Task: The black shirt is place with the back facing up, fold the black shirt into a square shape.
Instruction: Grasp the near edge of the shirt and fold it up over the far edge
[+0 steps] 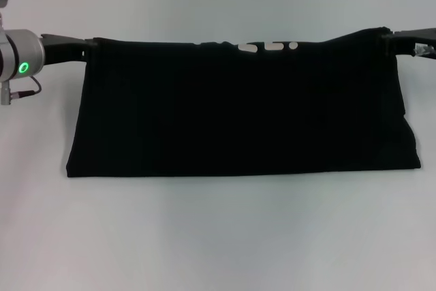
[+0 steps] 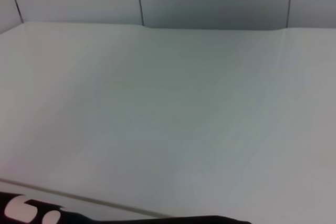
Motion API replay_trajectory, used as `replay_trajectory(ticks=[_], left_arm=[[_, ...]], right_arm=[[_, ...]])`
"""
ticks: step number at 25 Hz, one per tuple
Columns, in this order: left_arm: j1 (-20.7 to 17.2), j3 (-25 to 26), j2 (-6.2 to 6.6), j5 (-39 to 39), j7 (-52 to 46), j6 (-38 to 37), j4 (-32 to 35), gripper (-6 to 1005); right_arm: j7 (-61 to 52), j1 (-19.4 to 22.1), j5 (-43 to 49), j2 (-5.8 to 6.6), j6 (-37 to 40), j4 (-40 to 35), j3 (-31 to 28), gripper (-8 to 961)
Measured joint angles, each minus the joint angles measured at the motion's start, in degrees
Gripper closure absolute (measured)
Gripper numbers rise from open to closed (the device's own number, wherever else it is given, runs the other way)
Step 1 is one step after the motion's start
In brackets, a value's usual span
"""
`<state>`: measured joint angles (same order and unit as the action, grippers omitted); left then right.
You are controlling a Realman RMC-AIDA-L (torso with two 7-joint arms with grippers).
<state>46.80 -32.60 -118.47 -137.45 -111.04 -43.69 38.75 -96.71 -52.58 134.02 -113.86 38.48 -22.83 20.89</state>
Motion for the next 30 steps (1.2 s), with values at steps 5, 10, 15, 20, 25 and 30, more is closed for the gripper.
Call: replay_trajectory(ticks=[5, 10, 15, 20, 25, 30], left_arm=[[-0.06, -0.12, -0.18, 0.00, -0.05, 1.85, -0.14, 898], [-0.11, -0.33, -0.44, 0.00, 0.02, 4.08, -0.34, 893], [0.07, -0.36, -0.46, 0.00, 0.01, 4.69, -0.42, 888], [0.49, -0.35, -0.84, -0.01, 0.29, 5.10, -0.51, 883], [0.85, -0.42, -0.99, 0.09, 0.36, 6.23, -1.36, 878], [1.13, -0.67, -0.99, 0.24, 0.58, 6.87, -2.28, 873]], right_arm=[[0.03, -0.53, 0.00, 0.00, -2.04, 0.57, 0.52, 876], [0.04, -0.69, 0.01, -0.19, -3.64, 0.74, 0.77, 869], [0.04, -0.70, 0.00, -0.21, -4.40, 1.18, 1.07, 862], [0.04, -0.89, 0.01, -0.21, -4.61, 1.35, 1.30, 855], [0.60, -0.94, 0.01, -0.32, -5.16, 1.43, 1.36, 848], [0.72, -1.06, 0.01, -0.53, -5.59, 1.52, 2.03, 841]])
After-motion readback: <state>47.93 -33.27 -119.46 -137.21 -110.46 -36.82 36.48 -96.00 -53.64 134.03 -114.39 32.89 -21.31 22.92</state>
